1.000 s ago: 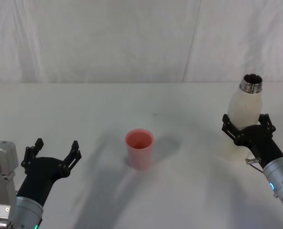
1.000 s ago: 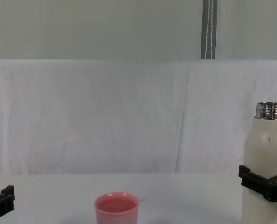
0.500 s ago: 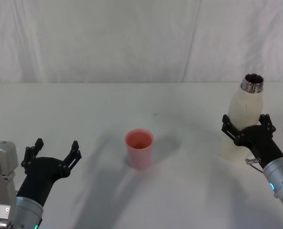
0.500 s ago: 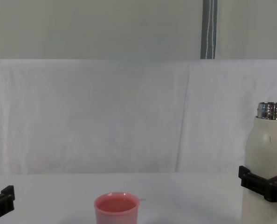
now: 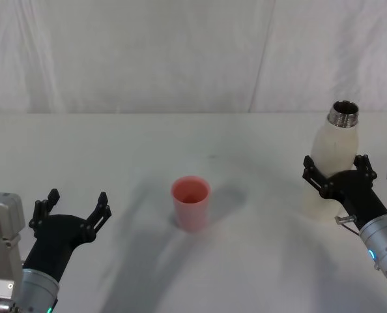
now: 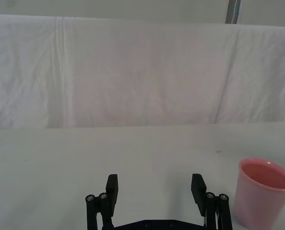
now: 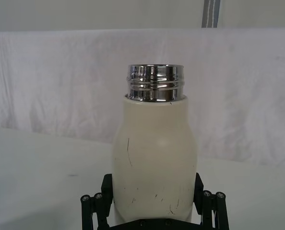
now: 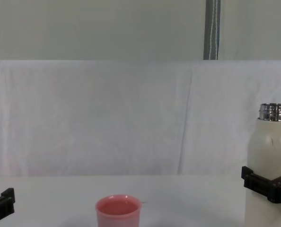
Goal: Grasp the thermos with one hand and pour water into the cup lid.
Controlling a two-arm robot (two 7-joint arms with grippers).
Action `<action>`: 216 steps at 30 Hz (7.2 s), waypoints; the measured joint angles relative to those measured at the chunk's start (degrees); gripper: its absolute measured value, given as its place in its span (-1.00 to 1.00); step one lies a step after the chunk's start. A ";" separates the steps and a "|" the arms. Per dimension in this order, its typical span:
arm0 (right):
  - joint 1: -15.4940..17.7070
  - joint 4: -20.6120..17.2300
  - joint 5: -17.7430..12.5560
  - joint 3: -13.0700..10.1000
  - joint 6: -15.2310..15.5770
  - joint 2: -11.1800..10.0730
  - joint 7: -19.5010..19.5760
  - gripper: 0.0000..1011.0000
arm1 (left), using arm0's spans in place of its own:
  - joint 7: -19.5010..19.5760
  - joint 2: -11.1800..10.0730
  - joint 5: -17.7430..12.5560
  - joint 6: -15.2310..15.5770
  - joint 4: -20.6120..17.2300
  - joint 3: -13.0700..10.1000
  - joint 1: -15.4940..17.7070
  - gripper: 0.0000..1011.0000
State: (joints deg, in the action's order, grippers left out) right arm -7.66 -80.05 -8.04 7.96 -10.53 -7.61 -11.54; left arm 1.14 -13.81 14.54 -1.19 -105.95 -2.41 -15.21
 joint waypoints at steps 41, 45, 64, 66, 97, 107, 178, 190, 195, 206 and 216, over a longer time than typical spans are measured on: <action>0.70 -2.38 1.20 -0.24 0.22 -0.39 0.74 0.98 | 0.00 0.00 0.00 0.00 0.00 0.00 0.00 0.98; 0.57 -2.57 1.34 -0.31 0.19 -0.42 0.80 0.98 | 0.00 0.00 0.00 0.00 0.00 0.00 0.00 0.98; 0.58 -2.92 0.80 -0.60 0.17 -0.02 0.71 0.98 | 0.00 0.00 0.00 0.00 0.00 0.00 0.00 0.98; 0.67 -2.92 0.67 -0.60 0.15 0.06 0.69 0.98 | 0.00 0.00 0.00 0.00 0.00 0.00 0.00 0.98; 2.92 -3.70 0.00 0.00 0.49 0.38 0.54 0.98 | 0.00 0.00 0.00 0.00 0.00 0.00 0.00 0.98; 3.81 -4.40 0.05 0.16 0.83 0.53 0.92 0.98 | 0.00 0.00 0.00 0.00 0.00 0.00 0.00 0.98; 14.91 -15.10 2.54 -0.45 1.92 0.35 3.40 0.98 | 0.00 0.00 0.00 0.00 0.00 0.00 0.00 0.98; 16.07 -16.09 3.61 0.80 1.94 0.34 2.87 0.98 | 0.00 0.00 0.00 0.00 0.00 0.00 0.00 0.98; 16.22 -16.21 3.86 1.44 1.93 0.44 2.69 0.98 | 0.00 0.00 0.00 0.00 0.00 0.00 0.00 0.98; 15.84 -16.09 4.22 2.30 2.04 0.82 2.56 0.98 | 0.00 0.00 0.00 0.00 0.00 0.00 0.00 0.98; 15.87 -16.04 4.21 2.24 2.03 0.80 2.56 0.98 | 0.00 0.00 0.00 0.00 0.00 0.00 0.00 0.98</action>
State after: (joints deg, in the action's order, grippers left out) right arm 8.22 -96.09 -3.83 10.20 -8.51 -6.81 -8.98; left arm 1.14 -13.81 14.54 -1.19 -105.95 -2.41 -15.21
